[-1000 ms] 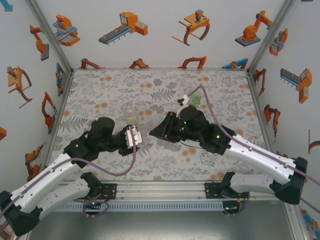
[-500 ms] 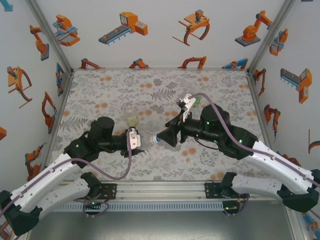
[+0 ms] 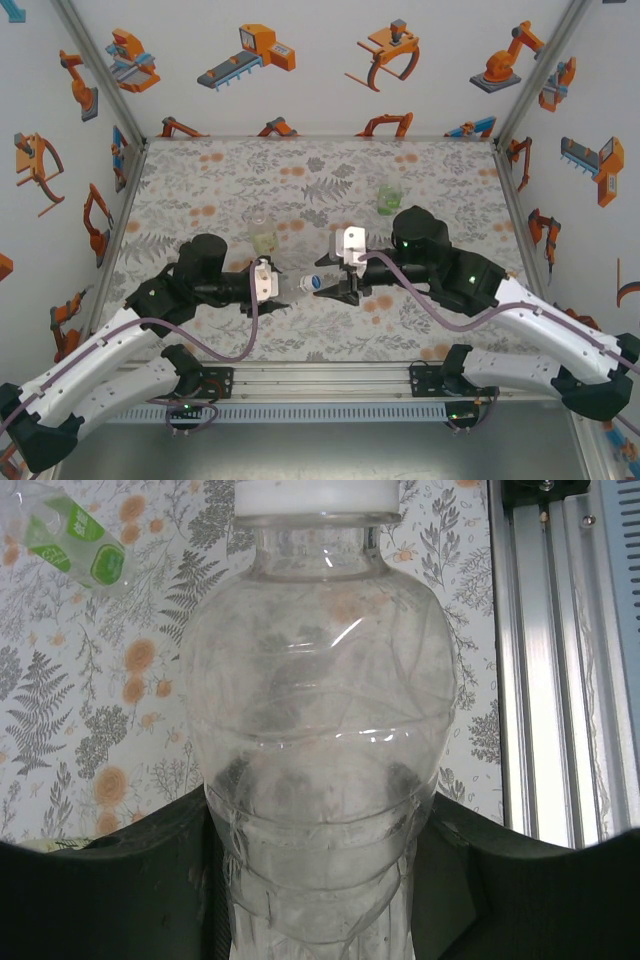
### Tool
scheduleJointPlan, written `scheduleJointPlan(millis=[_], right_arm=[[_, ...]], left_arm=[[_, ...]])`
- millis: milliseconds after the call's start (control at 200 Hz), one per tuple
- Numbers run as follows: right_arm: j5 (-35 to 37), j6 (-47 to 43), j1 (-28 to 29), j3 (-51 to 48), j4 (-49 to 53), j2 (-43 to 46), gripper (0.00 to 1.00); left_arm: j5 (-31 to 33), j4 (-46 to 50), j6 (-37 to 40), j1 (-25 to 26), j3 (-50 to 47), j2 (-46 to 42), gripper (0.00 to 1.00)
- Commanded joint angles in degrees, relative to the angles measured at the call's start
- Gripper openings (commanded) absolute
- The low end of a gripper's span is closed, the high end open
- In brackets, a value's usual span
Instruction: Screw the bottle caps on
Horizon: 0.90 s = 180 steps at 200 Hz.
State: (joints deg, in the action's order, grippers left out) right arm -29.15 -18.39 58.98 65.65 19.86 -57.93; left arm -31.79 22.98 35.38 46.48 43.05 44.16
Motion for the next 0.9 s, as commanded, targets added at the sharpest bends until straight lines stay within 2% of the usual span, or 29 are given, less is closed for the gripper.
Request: scheduleJointPlan(millis=[0, 215, 310, 376, 431, 531, 671, 791, 896], right_arm=[[-2.1, -3.2, 0.2, -0.9, -1.8, -0.9, 0.50], [-1.6, -3.2, 0.3, -2.2, -2.4, -1.7, 0.45], [-1.0, -3.2, 0.3, -2.3, -2.4, -1.7, 0.39], [-0.8, -3.1, 0.3, -2.6, -2.8, -1.5, 0.34], [-0.2, -2.6, 0.2, -2.9, -3.2, -1.4, 0.25], [2.9, 2.7, 0.3, -3.4, -4.7, -1.3, 0.14], [11.7, 24.2, 0.2, -5.4, -9.1, -1.1, 0.00], [26.3, 55.4, 0.2, -5.7, -7.2, -1.7, 0.00], [28.0, 78.3, 0.2, -6.3, -5.1, -3.6, 0.00]], left_arm=[[-2.1, 0.6, 0.7, 0.2, 1.7, -0.4, 0.00], [-2.0, 0.6, 0.7, 0.2, 1.8, -0.3, 0.00], [-2.1, 0.5, 0.7, 0.2, 1.8, -0.3, 0.00], [-2.2, 0.4, 0.6, 0.2, 1.8, -0.3, 0.00], [-2.2, 0.3, 0.5, 0.2, 1.7, -0.3, 0.00], [-2.0, 0.2, 0.4, 0.2, 1.8, -0.2, 0.00], [0.6, -0.5, -0.1, 0.2, 1.6, -0.2, 0.00], [4.4, -1.5, -0.2, 0.2, 1.3, 0.2, 0.00], [6.0, -2.7, -0.5, 0.2, 1.2, 0.7, 0.00]])
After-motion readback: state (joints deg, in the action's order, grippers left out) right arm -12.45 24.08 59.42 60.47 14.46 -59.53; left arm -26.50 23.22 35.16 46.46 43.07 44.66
